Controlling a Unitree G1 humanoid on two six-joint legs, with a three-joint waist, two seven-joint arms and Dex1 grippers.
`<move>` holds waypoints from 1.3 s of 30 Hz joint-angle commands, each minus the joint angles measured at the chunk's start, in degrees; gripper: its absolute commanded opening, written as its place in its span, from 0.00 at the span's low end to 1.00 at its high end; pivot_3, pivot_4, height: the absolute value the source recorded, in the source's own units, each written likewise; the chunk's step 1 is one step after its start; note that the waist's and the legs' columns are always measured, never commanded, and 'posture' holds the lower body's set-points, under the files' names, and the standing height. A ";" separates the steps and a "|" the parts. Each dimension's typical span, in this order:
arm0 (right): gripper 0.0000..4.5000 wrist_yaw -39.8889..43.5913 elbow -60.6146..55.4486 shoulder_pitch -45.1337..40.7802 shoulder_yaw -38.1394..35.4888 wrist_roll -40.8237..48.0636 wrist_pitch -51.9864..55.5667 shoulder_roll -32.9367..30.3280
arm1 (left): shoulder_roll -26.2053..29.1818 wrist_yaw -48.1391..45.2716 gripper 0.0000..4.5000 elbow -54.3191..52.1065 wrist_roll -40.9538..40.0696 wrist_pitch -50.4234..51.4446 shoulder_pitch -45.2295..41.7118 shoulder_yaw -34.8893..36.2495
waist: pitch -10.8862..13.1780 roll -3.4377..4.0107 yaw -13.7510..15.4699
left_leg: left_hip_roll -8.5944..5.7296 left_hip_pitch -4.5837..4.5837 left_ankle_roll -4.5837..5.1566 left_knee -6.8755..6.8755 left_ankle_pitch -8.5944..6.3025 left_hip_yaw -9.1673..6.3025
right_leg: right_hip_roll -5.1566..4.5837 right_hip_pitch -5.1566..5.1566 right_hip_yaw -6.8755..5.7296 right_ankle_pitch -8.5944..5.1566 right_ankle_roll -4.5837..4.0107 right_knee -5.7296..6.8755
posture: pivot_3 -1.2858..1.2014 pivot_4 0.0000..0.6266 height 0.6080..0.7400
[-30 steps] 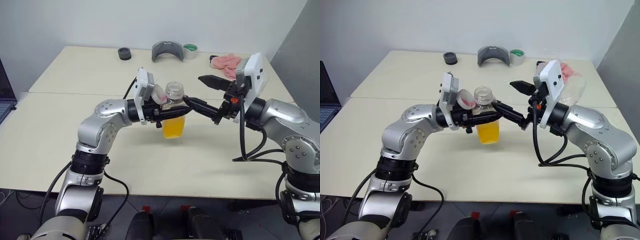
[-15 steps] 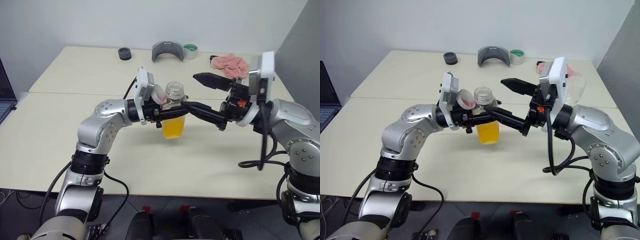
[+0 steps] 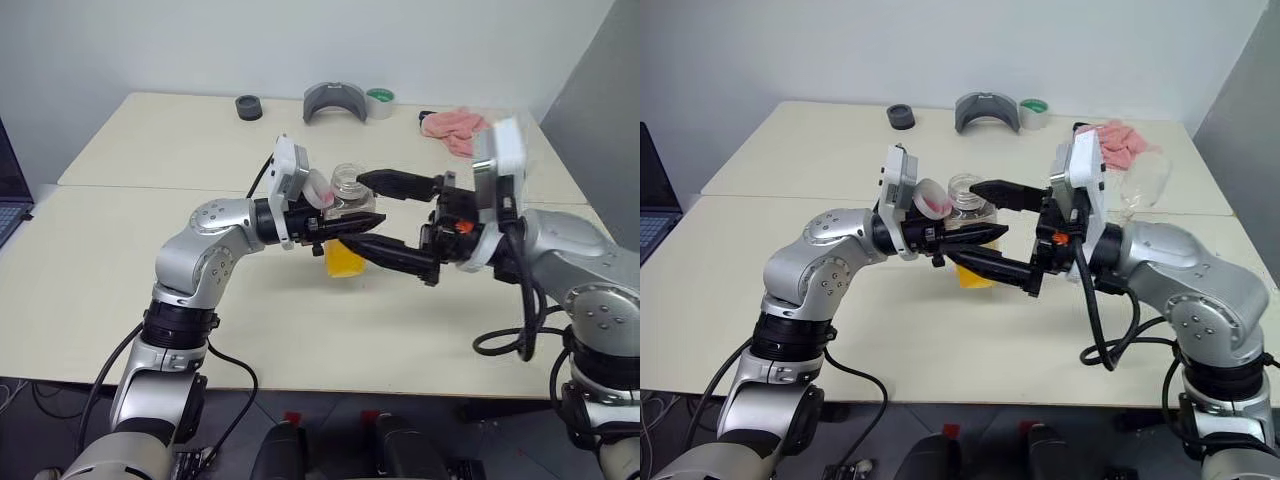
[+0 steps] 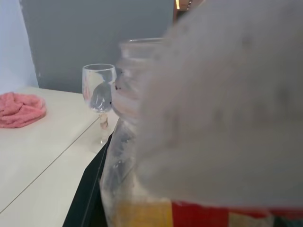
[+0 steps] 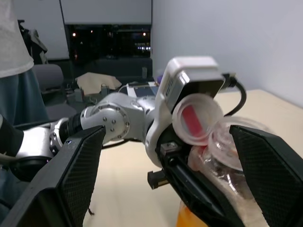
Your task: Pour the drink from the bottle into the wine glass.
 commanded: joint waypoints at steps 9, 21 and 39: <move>0.99 0.12 0.68 -2.41 1.89 -2.47 -2.72 3.32 | 0.13 -0.34 0.42 -1.91 -0.42 -0.59 -1.76 1.05 | 0.00 0.00 0.00 | 0.01 0.01 0.00 0.00 0.00 -0.01 | 0.00 0.00 -0.02 0.00 0.00 0.00 | 0.52 0.24 1.00; 0.53 0.73 1.16 -2.44 2.83 -4.62 -3.02 3.93 | 0.02 -0.37 0.42 -1.69 -0.29 -0.71 -1.92 0.95 | 0.00 0.00 0.00 | 0.01 0.01 0.00 0.00 0.00 -0.01 | -0.01 0.00 -0.01 0.00 0.00 0.01 | 0.52 0.24 1.00; 0.49 0.29 5.18 -6.19 7.35 -13.03 -4.94 8.22 | -0.25 0.20 0.42 -2.12 -0.38 -0.74 -1.72 0.88 | 0.00 0.00 -0.02 | 0.01 0.01 0.00 0.00 0.00 -0.01 | -0.01 -0.01 -0.02 0.00 0.00 0.02 | 0.52 0.24 1.00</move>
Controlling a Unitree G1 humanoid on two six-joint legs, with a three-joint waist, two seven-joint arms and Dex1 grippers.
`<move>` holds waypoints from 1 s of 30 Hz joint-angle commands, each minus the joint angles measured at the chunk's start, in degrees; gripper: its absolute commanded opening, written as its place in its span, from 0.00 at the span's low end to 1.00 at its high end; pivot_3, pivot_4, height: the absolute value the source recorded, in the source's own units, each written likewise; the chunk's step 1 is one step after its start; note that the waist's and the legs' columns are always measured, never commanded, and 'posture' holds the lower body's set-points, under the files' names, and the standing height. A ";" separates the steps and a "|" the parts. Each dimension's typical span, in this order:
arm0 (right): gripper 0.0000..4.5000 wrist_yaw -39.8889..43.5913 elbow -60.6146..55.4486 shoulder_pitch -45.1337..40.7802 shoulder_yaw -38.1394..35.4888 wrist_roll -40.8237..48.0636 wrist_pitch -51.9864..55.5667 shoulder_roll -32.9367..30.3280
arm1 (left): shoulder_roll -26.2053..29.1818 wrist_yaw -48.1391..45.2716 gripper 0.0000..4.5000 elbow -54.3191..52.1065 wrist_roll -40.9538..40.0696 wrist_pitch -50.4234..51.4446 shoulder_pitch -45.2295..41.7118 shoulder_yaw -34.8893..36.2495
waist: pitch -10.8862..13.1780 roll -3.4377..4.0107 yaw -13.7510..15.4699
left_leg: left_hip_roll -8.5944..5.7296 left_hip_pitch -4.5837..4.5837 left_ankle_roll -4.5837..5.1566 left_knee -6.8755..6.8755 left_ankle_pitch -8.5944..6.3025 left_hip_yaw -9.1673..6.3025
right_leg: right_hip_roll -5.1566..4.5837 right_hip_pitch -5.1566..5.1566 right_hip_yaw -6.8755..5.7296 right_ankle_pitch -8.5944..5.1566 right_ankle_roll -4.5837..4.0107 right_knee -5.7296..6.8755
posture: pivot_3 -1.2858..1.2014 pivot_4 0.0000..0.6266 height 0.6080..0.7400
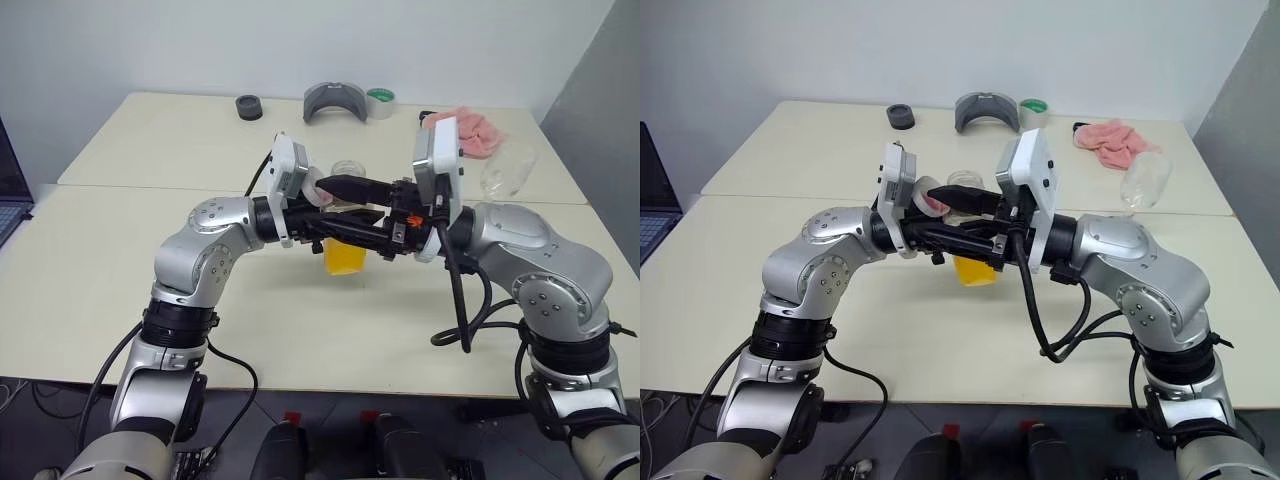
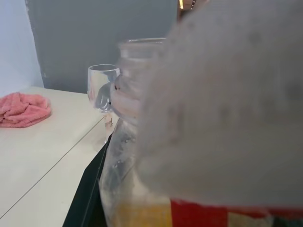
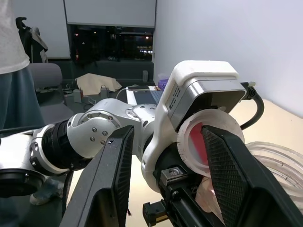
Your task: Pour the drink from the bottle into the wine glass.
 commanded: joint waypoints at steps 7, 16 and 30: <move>0.01 -0.62 2.15 -2.65 0.97 -6.17 -3.27 1.36 | -0.13 -0.58 0.42 -2.47 -0.72 -0.73 -1.19 0.59 | 0.00 0.00 0.02 | -0.01 0.00 0.00 0.00 0.00 0.00 | -0.01 0.00 -0.01 0.00 0.00 0.00 | 0.52 0.24 1.00; 0.01 -0.02 1.63 -2.18 -0.13 -6.26 -2.70 2.02 | -0.05 -0.52 0.42 -2.72 -0.85 -0.70 -0.91 0.61 | 0.00 0.00 0.01 | 0.00 0.00 0.00 0.00 0.00 -0.01 | -0.01 0.00 -0.01 0.00 0.00 0.00 | 0.52 0.24 1.00; 0.01 0.67 -1.09 -1.33 -7.29 1.98 2.77 -3.42 | 0.13 -0.71 0.42 -2.76 -0.87 -0.64 -0.70 0.62 | 0.00 0.00 0.03 | 0.00 -0.01 0.00 0.00 0.00 -0.01 | -0.01 0.00 0.00 0.00 0.00 0.00 | 0.52 0.24 1.00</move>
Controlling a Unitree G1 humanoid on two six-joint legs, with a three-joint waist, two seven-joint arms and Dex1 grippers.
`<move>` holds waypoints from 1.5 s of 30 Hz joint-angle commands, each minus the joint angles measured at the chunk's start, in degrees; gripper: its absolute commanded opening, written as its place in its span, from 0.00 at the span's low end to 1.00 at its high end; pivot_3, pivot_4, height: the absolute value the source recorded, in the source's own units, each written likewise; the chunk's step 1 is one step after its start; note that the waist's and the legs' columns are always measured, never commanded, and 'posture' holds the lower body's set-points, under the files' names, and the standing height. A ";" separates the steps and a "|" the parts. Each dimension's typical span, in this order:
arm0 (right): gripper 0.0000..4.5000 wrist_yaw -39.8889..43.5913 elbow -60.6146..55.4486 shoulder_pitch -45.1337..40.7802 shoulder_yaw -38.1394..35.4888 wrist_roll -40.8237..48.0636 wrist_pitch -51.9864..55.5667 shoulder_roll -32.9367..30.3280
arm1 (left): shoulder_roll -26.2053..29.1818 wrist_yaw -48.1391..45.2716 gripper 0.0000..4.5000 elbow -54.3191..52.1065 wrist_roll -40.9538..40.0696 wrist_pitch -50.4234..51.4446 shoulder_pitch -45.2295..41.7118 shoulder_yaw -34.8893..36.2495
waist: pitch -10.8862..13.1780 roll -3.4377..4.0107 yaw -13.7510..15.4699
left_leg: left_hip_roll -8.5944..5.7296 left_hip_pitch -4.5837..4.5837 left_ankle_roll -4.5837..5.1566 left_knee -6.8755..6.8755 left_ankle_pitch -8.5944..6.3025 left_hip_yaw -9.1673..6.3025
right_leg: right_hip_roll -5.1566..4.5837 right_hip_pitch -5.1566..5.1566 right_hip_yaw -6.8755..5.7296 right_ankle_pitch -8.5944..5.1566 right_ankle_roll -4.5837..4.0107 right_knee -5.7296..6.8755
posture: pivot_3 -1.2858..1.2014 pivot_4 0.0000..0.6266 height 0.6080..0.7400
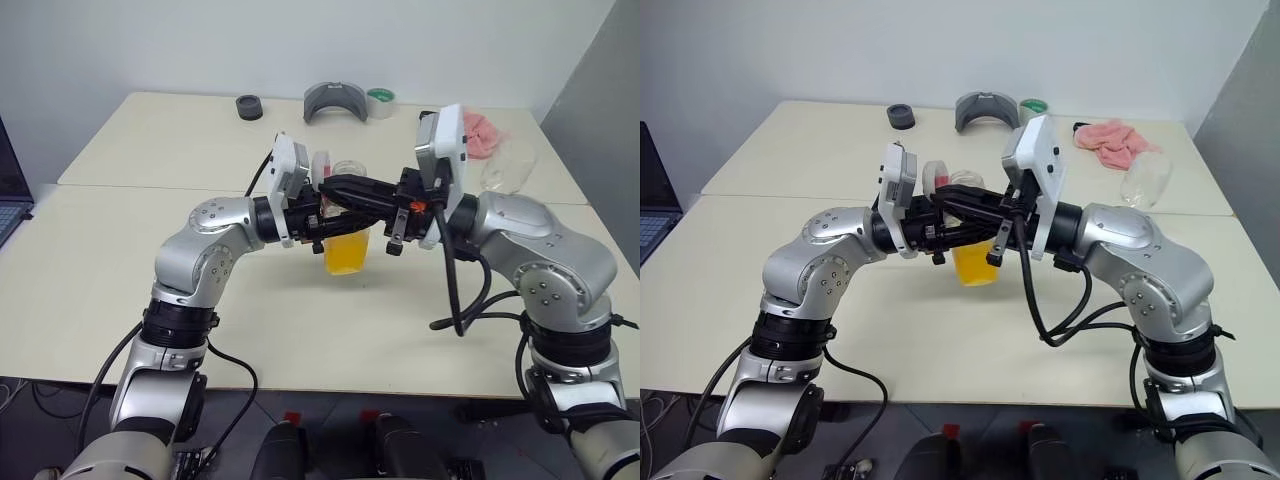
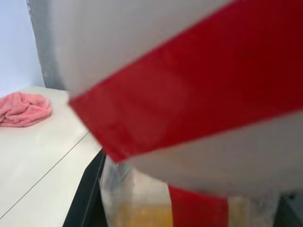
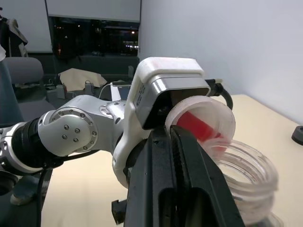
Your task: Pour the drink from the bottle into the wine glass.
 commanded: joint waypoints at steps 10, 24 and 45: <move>0.01 -3.75 -1.05 -1.89 -7.44 7.47 0.64 1.56 | -0.25 -1.20 0.42 -2.08 -0.52 -0.71 -1.25 0.74 | 0.00 0.00 -0.04 | 0.00 0.00 0.00 0.00 0.00 0.00 | 0.01 0.00 0.01 0.00 0.00 0.00 | 0.52 0.24 1.00; 0.01 -4.89 -1.47 2.90 -12.14 8.86 0.18 -4.66 | 0.65 -1.06 0.42 -2.72 -0.73 -0.19 -0.73 1.20 | 0.00 0.00 0.02 | 0.00 -0.01 0.00 -0.01 0.00 0.02 | -0.02 0.00 0.03 0.00 0.00 -0.01 | 0.52 0.24 1.00; 0.01 -6.09 6.39 35.50 -12.89 -12.99 -14.07 -7.63 | 0.19 -0.49 0.42 -3.15 -0.91 -0.03 -0.55 1.02 | 0.00 0.01 -0.02 | -0.05 0.04 0.00 -0.01 0.00 0.07 | 0.02 0.04 0.11 -0.01 0.02 -0.01 | 0.52 0.24 1.00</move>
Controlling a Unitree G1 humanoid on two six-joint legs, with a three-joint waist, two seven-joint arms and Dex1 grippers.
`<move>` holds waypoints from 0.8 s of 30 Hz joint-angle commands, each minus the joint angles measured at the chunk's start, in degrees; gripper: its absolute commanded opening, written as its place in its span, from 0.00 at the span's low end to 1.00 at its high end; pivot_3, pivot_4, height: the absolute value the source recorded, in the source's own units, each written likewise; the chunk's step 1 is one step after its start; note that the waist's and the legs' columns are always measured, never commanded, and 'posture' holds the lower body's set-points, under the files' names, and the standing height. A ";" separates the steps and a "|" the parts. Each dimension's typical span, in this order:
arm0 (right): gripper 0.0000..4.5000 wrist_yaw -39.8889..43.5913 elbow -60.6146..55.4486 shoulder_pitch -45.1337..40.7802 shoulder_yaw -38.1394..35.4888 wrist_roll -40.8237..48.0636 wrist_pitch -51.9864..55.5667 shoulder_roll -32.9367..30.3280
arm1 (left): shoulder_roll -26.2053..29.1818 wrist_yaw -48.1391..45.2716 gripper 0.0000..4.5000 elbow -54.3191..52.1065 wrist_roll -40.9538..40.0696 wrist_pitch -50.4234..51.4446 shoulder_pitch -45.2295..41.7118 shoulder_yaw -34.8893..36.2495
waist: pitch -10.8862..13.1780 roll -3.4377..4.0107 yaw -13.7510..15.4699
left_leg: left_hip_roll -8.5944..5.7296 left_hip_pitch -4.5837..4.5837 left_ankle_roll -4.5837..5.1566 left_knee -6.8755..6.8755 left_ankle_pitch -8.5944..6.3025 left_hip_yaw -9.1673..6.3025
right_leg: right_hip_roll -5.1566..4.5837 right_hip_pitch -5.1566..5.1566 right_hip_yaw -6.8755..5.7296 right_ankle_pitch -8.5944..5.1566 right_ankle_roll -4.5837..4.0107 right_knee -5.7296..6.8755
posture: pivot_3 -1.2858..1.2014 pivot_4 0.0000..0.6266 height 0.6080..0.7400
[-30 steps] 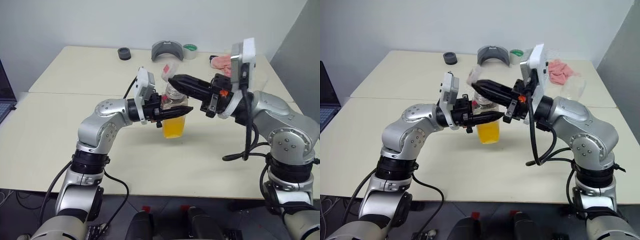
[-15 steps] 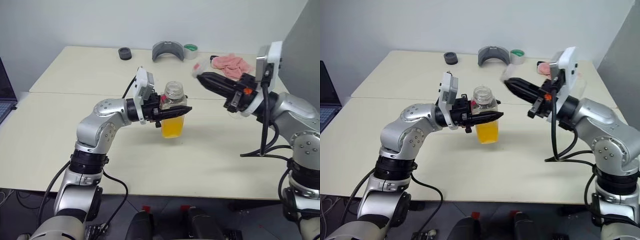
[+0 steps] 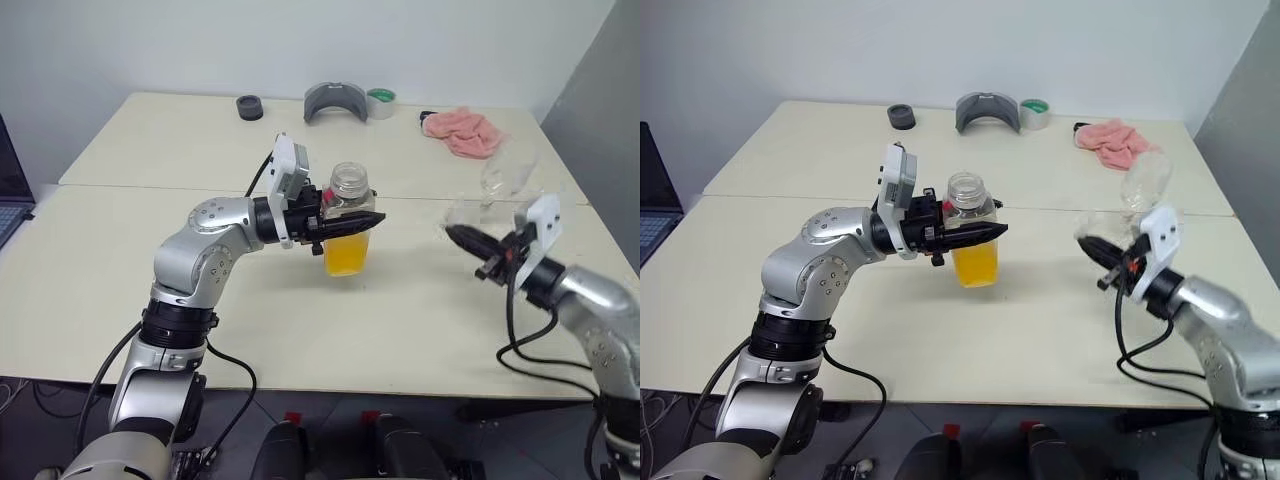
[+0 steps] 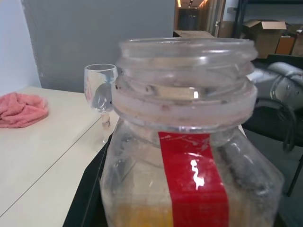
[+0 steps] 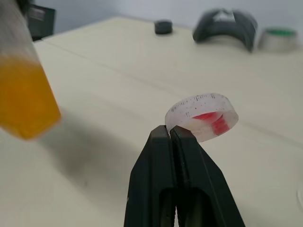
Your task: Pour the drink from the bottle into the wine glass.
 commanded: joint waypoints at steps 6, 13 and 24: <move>0.01 -5.50 2.26 6.18 1.26 -7.76 -4.06 5.42 | 0.18 0.15 0.42 -3.11 -0.87 0.10 -0.50 1.16 | -0.01 0.01 0.00 | 0.01 0.01 -0.01 0.01 0.00 0.03 | 0.04 -0.01 0.05 0.00 0.01 0.01 | 0.52 0.24 1.00; 0.31 -5.23 2.03 5.94 1.14 -8.07 -3.09 6.35 | 0.24 0.08 0.42 -3.66 -0.96 0.53 -0.34 1.33 | -0.01 0.01 0.02 | 0.01 0.02 -0.01 0.01 0.00 0.02 | 0.04 0.00 0.03 0.00 0.00 0.01 | 0.52 0.24 1.00; 0.99 -0.70 -3.63 6.51 0.61 -9.47 -7.58 2.57 | 0.40 0.34 0.42 -4.29 -0.99 0.54 0.46 1.56 | -0.01 0.01 0.03 | 0.00 0.02 -0.01 0.01 0.00 0.01 | 0.04 0.00 0.04 0.00 0.01 0.01 | 0.52 0.24 1.00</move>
